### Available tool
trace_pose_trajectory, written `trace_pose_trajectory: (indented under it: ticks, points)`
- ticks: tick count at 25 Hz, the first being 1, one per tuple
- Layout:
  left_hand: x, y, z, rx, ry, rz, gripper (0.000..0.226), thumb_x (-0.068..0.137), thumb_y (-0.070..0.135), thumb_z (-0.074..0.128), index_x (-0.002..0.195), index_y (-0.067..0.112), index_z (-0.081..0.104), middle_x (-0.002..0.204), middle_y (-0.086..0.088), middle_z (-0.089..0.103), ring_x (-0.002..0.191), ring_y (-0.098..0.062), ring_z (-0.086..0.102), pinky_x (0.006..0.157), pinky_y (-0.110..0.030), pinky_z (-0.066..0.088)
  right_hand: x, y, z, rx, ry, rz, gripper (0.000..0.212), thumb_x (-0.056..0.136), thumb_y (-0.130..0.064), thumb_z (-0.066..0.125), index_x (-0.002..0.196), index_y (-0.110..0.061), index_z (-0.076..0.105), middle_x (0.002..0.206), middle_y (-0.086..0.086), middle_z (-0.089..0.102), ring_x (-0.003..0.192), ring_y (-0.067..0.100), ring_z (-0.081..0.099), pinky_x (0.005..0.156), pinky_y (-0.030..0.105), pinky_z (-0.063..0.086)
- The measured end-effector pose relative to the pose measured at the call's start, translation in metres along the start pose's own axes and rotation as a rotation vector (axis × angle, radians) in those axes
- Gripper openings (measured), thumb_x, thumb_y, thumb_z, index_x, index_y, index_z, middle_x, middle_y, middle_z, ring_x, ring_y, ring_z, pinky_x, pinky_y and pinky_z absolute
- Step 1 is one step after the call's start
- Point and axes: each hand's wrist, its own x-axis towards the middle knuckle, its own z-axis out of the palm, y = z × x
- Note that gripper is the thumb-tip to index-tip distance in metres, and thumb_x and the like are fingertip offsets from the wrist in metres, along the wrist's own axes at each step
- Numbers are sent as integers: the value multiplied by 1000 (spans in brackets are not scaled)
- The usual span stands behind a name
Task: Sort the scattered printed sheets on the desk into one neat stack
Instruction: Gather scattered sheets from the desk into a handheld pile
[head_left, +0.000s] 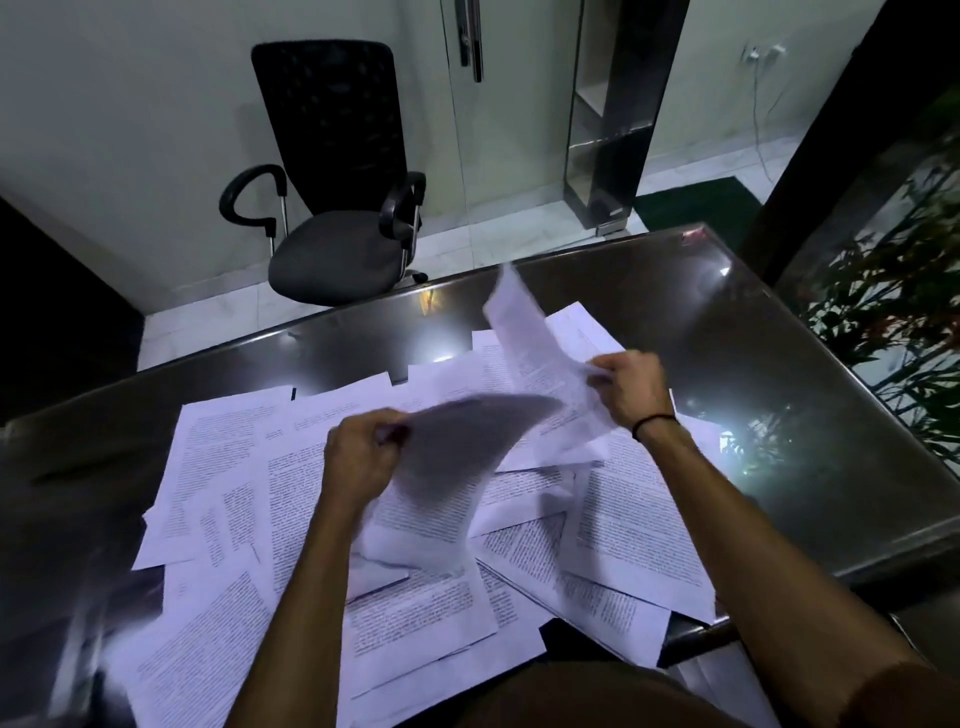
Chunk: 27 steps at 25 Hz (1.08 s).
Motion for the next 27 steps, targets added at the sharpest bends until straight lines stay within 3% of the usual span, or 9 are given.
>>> trace_pose_trajectory:
  ticks: [5, 9, 11, 13, 15, 17, 19, 22, 27]
  points:
    - [9, 78, 0, 524, -66, 481, 24, 84, 13, 67, 89, 34, 78, 148, 8, 55, 93, -30, 71, 73, -39, 58, 8, -86, -34, -383, -127, -503, 25, 85, -12, 66, 99, -29, 79, 98, 8, 74, 95, 34, 66, 74, 36, 53]
    - [8, 89, 4, 571, -55, 410, 28, 94, 20, 60, 110, 37, 75, 112, -1, 75, 95, -31, 69, 75, -37, 53, -4, -122, -29, -130, -172, -737, 15, 82, -21, 74, 93, -28, 80, 86, 1, 76, 83, 26, 70, 68, 34, 54]
    - [7, 73, -10, 344, 50, 258, 28, 88, 23, 62, 107, 37, 77, 98, 0, 79, 89, -28, 72, 74, -35, 58, -2, -115, -26, 311, -38, -635, 17, 80, -33, 79, 95, -25, 78, 90, -5, 77, 84, 12, 72, 75, 29, 57]
    - [8, 54, -30, 143, 134, 136, 27, 81, 16, 66, 100, 28, 80, 90, 1, 79, 84, -20, 73, 73, -28, 55, 2, -102, -22, 748, 106, -303, 31, 85, -48, 70, 105, -24, 71, 100, -8, 74, 94, 7, 69, 85, 25, 54]
    - [7, 38, -48, -7, 170, 47, 17, 83, 7, 74, 93, 19, 79, 81, -1, 75, 73, -11, 66, 69, -26, 49, -1, -94, -13, 1023, -29, 24, 48, 86, -66, 49, 110, -26, 61, 108, -7, 67, 102, 11, 62, 92, 31, 48]
    - [2, 26, -57, -253, 158, -107, 15, 87, 9, 77, 99, 17, 74, 91, -2, 73, 75, -5, 64, 75, -28, 53, -17, -90, 10, 1048, -351, 102, 52, 81, -70, 51, 106, -25, 59, 105, -8, 66, 96, 11, 60, 87, 31, 45]
    - [0, 15, -55, -439, 116, -245, 27, 90, 15, 76, 116, 14, 69, 109, -3, 72, 88, -11, 68, 85, -31, 56, -34, -87, 44, 961, -556, 7, 42, 86, -52, 67, 112, -19, 65, 105, -6, 72, 93, 11, 67, 84, 31, 52]
    - [-8, -9, -46, -552, 118, -388, 47, 90, 18, 76, 132, 19, 54, 119, -1, 66, 99, -19, 67, 82, -32, 56, -54, -85, 79, 977, -612, -5, 29, 94, -26, 66, 119, -12, 66, 109, -3, 73, 94, 8, 70, 83, 27, 53]
    - [-16, -61, -8, -612, -70, -632, 27, 93, 12, 72, 118, 20, 66, 120, -10, 72, 112, -33, 67, 101, -47, 52, -46, -66, 112, 973, -702, 66, 41, 93, -27, 68, 131, -15, 59, 122, -3, 69, 108, 13, 67, 91, 30, 53]
